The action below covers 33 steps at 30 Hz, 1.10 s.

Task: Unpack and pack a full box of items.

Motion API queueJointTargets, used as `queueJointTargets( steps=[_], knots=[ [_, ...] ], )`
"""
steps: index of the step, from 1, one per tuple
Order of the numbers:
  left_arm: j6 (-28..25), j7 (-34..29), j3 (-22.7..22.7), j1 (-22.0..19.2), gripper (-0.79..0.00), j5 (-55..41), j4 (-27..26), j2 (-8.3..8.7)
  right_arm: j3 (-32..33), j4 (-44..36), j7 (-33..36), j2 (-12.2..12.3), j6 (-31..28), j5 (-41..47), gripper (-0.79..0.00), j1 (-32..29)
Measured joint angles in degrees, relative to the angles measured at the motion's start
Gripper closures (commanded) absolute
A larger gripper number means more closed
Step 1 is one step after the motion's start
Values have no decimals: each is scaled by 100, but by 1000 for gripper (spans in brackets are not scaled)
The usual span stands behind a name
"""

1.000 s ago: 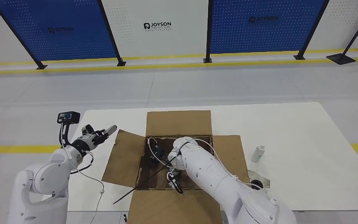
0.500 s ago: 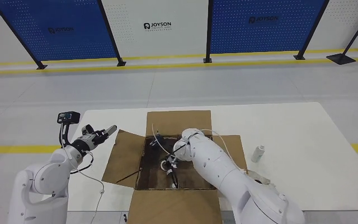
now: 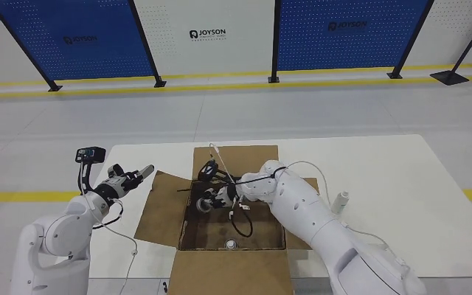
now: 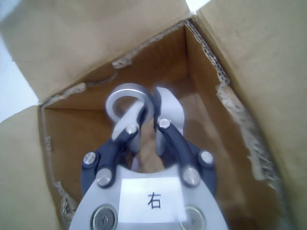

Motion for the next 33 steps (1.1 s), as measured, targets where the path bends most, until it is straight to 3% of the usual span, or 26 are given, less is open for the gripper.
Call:
queueJointTargets(
  steps=[4,10,17,26,33],
  knots=[
    [0,0,0,0,-785,0,0,0,367,-833,150,342,-198,36,0,-400],
    [0,0,0,0,-785,0,0,0,983,-2596,854,853,41,36,0,-1307],
    [0,0,0,0,-785,0,0,0,1611,-4037,1035,1231,-327,467,0,-2317],
    [0,0,0,0,-785,0,0,0,1843,-4363,1037,1433,-559,882,0,-2646],
    [0,0,0,0,-785,0,0,0,2142,-4829,531,1561,-500,231,0,-2740]
  ],
)
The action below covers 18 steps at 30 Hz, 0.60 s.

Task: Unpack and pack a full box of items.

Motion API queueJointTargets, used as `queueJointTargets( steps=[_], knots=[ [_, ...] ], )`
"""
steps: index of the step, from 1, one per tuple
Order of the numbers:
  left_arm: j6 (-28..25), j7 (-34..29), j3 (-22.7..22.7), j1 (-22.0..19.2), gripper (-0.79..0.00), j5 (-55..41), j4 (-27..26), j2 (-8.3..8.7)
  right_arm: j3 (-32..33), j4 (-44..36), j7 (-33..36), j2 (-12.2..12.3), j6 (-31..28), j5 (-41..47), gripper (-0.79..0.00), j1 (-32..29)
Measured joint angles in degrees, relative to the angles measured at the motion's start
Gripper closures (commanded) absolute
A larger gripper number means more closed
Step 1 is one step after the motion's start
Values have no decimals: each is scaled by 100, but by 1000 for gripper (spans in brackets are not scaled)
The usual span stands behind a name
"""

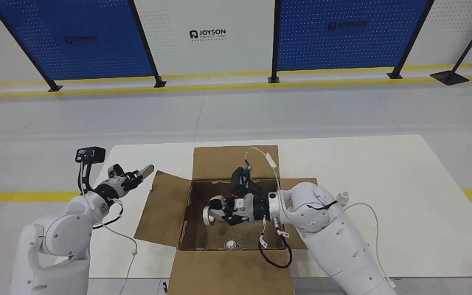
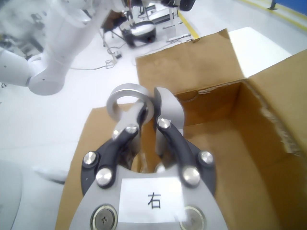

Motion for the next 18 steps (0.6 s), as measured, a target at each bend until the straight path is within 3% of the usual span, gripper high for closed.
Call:
queueJointTargets(
  steps=[11,18],
  knots=[
    [0,0,0,0,-785,0,0,0,663,-1065,-858,237,569,-1211,0,-658],
    [0,0,0,0,-785,0,0,0,1014,-1972,-861,350,2102,-2554,0,-1203]
  ],
)
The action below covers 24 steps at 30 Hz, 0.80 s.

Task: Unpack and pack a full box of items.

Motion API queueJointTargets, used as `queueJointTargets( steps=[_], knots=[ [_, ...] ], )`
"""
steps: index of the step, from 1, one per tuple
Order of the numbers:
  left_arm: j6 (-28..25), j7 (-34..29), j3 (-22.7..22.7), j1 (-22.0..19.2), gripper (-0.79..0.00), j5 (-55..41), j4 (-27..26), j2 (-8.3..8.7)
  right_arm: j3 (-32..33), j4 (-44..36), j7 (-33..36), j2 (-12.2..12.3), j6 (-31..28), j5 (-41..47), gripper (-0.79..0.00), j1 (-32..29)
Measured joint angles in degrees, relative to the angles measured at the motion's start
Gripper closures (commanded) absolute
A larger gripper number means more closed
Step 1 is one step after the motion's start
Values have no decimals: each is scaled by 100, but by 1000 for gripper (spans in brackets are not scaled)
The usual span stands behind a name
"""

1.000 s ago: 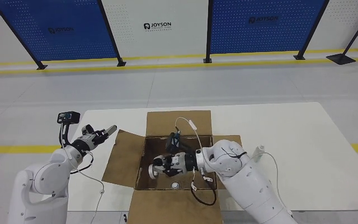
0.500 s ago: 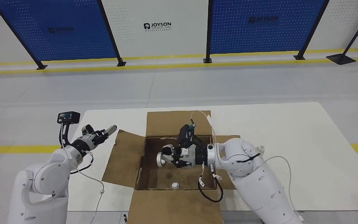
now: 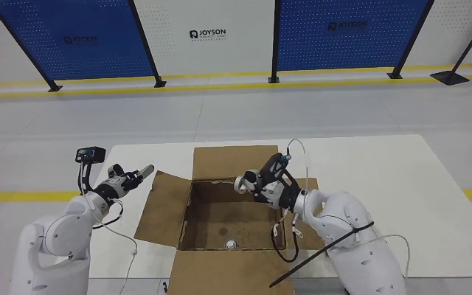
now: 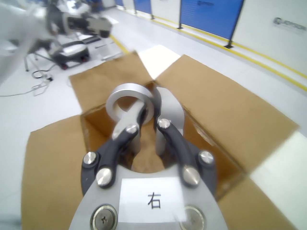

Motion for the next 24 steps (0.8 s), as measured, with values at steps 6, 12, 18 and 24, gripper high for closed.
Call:
queueJointTargets(
  steps=[6,12,18,24],
  knots=[
    [0,0,0,0,-785,0,0,0,-16,-721,545,43,1302,-901,0,-355],
    [0,0,0,0,-785,0,0,0,-29,-737,582,43,1353,-923,0,-356],
    [0,0,0,0,-785,0,0,0,-29,-737,583,43,1354,-923,0,-356],
    [0,0,0,0,-785,0,0,0,48,-712,383,59,1401,-1001,0,-377]
  ],
)
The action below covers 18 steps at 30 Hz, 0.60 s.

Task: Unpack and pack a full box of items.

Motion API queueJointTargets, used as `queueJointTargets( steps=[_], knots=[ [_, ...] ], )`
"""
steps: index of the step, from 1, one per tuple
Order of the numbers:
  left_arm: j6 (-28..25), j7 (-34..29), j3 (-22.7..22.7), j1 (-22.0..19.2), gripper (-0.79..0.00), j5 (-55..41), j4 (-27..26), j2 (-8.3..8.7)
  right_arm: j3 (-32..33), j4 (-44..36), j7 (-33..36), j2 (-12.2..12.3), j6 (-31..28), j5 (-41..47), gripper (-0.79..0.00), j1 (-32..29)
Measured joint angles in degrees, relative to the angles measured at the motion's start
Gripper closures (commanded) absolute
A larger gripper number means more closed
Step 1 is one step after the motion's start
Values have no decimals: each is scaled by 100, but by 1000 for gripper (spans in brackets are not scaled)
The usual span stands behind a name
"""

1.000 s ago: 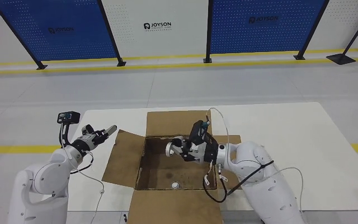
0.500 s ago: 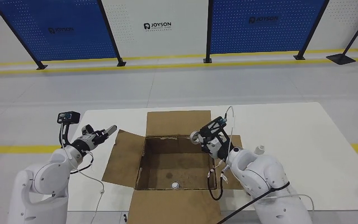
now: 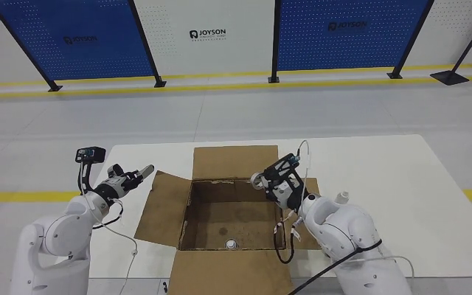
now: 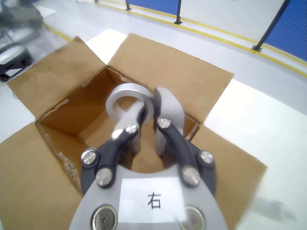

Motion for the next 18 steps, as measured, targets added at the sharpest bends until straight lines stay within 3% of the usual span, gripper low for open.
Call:
queueJointTargets(
  steps=[8,18],
  knots=[
    [0,0,0,0,-785,0,0,0,1012,-196,188,148,360,-669,0,164],
    [0,0,0,0,-785,0,0,0,2231,-1492,2120,381,158,-1892,0,-430]
  ],
)
